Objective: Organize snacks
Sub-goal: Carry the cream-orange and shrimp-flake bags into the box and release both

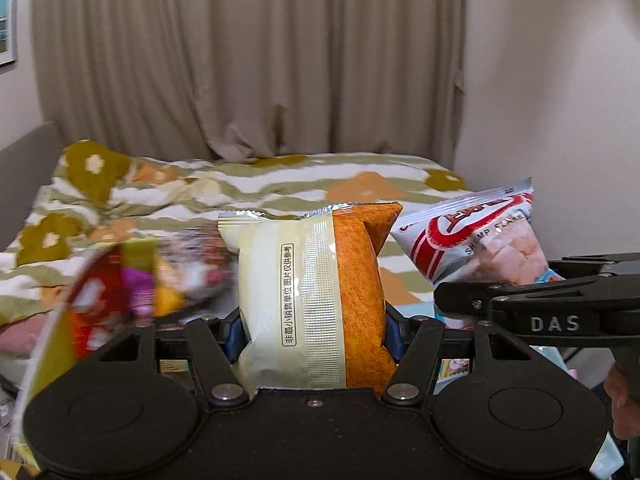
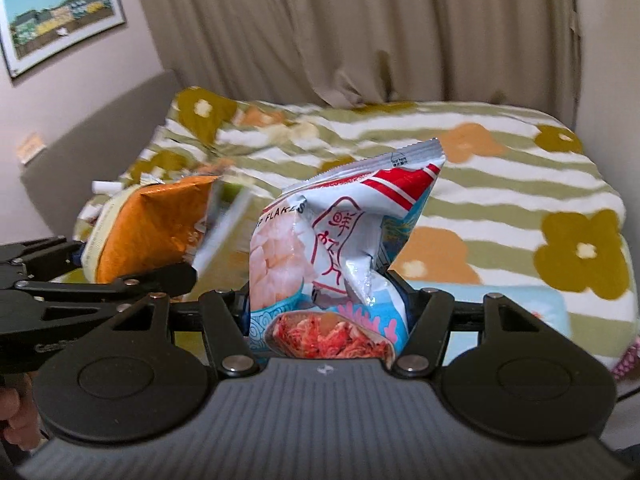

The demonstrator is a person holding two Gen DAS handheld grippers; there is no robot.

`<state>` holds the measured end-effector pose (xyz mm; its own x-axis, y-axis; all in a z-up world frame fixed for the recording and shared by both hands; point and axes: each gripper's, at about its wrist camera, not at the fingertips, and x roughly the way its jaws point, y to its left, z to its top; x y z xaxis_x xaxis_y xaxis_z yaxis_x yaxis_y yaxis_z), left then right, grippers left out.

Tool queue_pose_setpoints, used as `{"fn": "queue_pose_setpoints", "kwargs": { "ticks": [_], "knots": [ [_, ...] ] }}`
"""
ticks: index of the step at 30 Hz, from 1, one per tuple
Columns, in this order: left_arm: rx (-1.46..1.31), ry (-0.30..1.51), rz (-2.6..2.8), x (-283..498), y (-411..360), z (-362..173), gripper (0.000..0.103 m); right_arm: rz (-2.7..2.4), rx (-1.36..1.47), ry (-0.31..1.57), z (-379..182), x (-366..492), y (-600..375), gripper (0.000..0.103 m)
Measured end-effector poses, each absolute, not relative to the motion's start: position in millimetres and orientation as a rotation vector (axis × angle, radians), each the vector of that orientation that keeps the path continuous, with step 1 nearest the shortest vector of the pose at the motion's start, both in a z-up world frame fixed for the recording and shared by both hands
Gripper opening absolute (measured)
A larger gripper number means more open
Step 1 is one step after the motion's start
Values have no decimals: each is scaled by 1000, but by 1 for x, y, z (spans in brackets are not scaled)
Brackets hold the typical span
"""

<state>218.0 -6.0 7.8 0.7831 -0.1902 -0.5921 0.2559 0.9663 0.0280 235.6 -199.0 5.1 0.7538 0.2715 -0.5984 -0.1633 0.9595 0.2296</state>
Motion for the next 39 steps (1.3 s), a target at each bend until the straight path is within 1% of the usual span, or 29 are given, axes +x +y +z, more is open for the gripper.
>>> {"fn": "queue_pose_setpoints", "kwargs": {
  "ticks": [5, 10, 16, 21, 23, 24, 25, 33, 39],
  "knots": [
    [75, 601, -170, 209, 48, 22, 67, 299, 163, 637, 28, 229, -143, 76],
    [34, 601, -112, 204, 97, 26, 67, 329, 181, 651, 37, 231, -95, 76],
    [-5, 639, -75, 209, 148, 17, 67, 339, 158, 664, 42, 236, -45, 76],
    [3, 703, -94, 229, 178, -4, 68, 326, 149, 684, 39, 242, -11, 76],
    [-2, 735, -112, 236, 187, -14, 76, 315, 149, 694, 36, 244, 0, 76],
    [-9, 751, -128, 238, 192, -18, 91, 307, 148, 699, 34, 245, 6, 76],
    [-18, 757, -143, 237, 196, -21, 102, 300, 147, 702, 33, 245, 12, 76],
    [-39, 780, -215, 224, 211, -30, 103, 216, 163, 735, 20, 243, 34, 76],
    [-84, 734, -192, 219, 223, -23, 103, 182, 162, 762, 17, 242, 37, 78]
  ]
}}
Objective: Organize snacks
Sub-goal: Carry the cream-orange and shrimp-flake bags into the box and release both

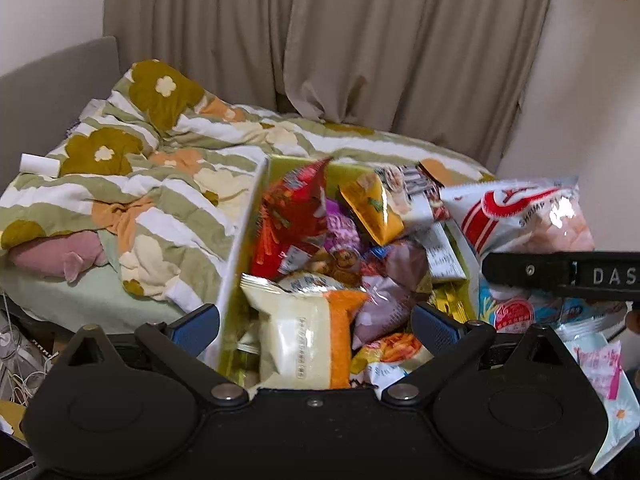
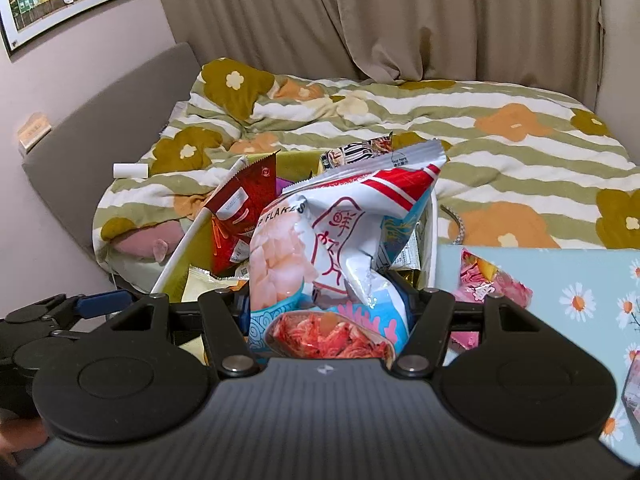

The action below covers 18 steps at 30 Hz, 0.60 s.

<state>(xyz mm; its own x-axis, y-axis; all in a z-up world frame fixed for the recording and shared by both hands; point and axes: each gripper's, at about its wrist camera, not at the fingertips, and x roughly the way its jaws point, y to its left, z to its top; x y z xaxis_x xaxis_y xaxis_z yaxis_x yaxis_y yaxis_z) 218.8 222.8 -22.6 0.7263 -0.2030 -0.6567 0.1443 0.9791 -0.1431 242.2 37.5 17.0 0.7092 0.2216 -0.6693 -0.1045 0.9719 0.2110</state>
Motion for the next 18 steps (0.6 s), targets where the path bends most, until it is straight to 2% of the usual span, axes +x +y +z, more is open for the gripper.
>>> {"fn": "queue_pose_setpoints", "kwargs": {
  "ticks": [3, 4, 5, 6, 18],
  "knots": [
    [-110, 728, -171, 219, 228, -19, 103, 189, 157, 751, 17, 243, 43, 79],
    [-115, 726, -168, 219, 230, -18, 103, 192, 161, 744, 16, 245, 44, 83],
    [-116, 722, -168, 219, 231, -17, 103, 194, 169, 741, 15, 246, 45, 89],
    [-110, 719, -166, 218, 231, -17, 103, 193, 179, 737, 14, 246, 45, 103],
    [-75, 714, -149, 217, 224, -18, 103, 147, 231, 736, -3, 238, 32, 103]
  ]
}}
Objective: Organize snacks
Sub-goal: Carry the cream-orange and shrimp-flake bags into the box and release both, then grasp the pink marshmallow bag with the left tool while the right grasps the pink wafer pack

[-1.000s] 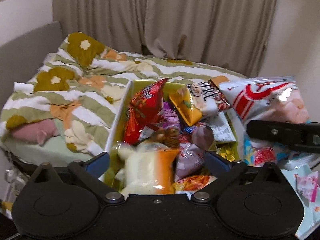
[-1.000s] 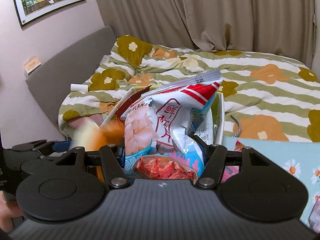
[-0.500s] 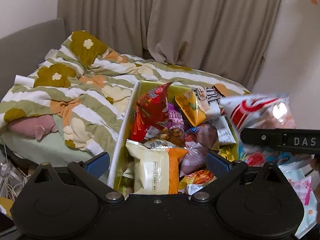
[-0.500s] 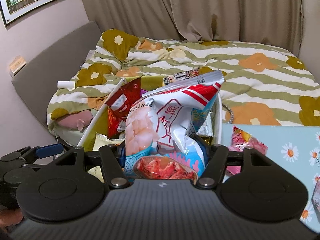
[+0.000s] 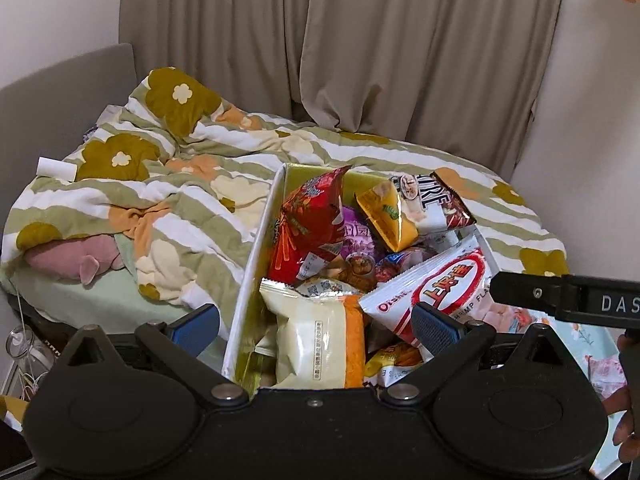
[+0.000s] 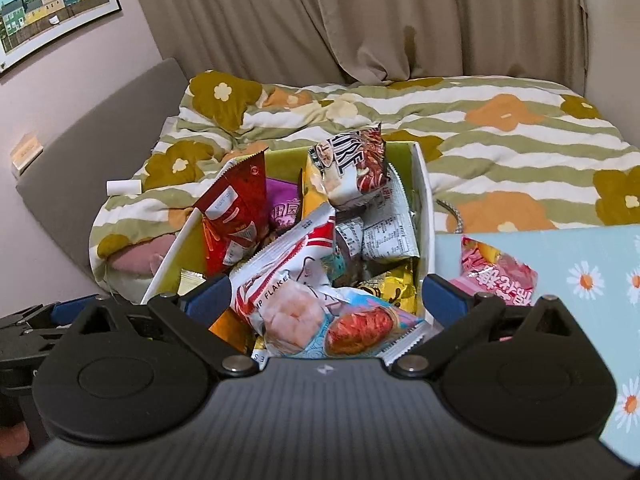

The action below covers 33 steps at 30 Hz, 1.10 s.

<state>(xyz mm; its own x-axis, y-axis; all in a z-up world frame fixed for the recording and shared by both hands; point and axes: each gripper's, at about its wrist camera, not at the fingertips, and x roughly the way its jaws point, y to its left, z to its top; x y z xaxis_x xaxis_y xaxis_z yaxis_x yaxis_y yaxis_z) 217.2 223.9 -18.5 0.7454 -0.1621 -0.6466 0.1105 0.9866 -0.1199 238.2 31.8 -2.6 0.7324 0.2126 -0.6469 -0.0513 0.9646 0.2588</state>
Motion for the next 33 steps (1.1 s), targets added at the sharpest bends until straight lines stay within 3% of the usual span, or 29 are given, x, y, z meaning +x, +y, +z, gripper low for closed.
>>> {"fn": "queue_pose_setpoints", "kwargs": {
  "ticks": [14, 33],
  "knots": [
    [-27, 632, -158, 201, 171, 5, 103, 123, 218, 671, 14, 213, -14, 103],
    [127, 574, -243, 178, -46, -3, 103, 45, 192, 629, 17, 168, -223, 103]
  ]
}}
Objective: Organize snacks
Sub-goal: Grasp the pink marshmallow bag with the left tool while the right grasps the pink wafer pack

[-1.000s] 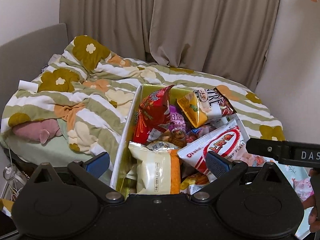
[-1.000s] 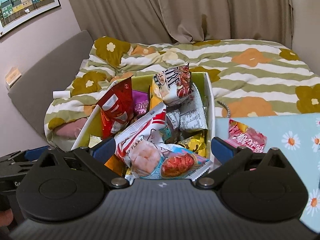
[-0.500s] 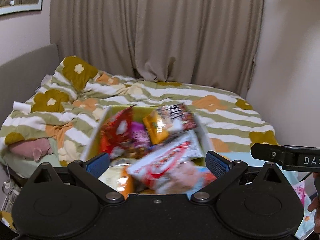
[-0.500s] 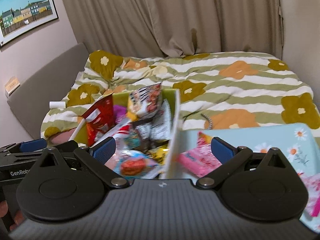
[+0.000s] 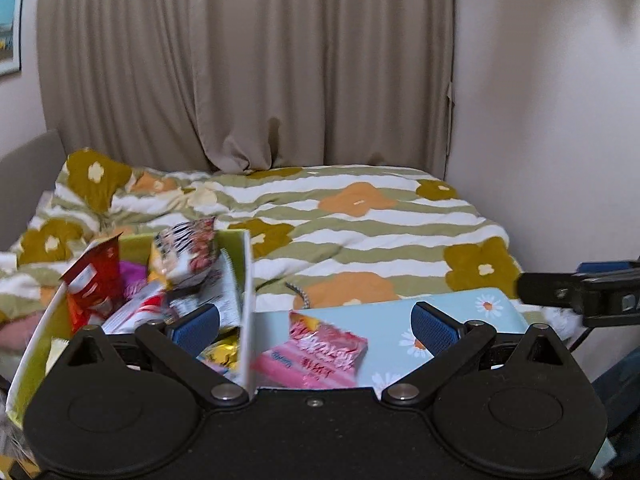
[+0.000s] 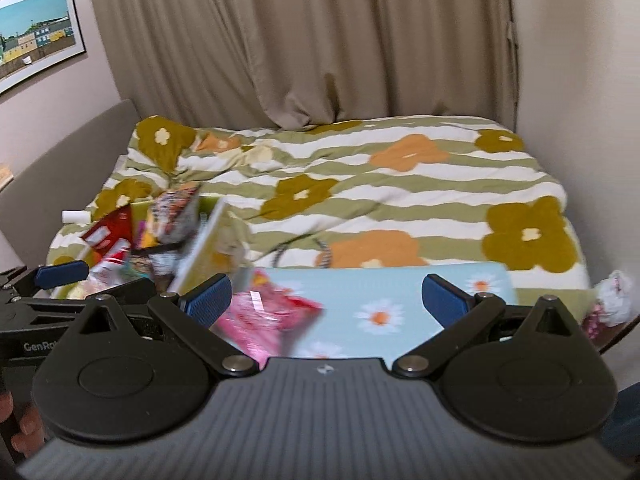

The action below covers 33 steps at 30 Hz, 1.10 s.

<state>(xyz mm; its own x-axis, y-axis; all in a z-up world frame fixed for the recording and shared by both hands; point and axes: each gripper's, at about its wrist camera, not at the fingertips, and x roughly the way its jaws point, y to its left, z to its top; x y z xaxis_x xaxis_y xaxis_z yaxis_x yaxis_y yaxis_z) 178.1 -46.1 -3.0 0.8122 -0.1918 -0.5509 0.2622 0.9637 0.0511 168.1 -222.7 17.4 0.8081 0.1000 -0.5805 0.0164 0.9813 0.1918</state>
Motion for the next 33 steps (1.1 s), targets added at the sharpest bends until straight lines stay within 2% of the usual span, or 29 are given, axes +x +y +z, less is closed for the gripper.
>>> {"fn": "queue_pose_setpoints", "kwargs": {
  "ticks": [12, 22, 29, 31, 33],
  "knots": [
    [455, 717, -211, 224, -120, -84, 103, -22, 238, 750, -45, 158, -318, 103],
    [613, 823, -181, 285, -123, -142, 103, -152, 307, 842, -107, 148, -326, 103],
    [668, 893, -206, 305, -123, -169, 103, -188, 307, 898, -129, 157, -317, 103],
    [677, 901, -205, 306, -123, -174, 97, -197, 285, 897, -130, 158, -313, 103],
    [671, 926, -215, 309, -122, -177, 82, -203, 257, 897, -131, 160, -309, 103]
  ]
}}
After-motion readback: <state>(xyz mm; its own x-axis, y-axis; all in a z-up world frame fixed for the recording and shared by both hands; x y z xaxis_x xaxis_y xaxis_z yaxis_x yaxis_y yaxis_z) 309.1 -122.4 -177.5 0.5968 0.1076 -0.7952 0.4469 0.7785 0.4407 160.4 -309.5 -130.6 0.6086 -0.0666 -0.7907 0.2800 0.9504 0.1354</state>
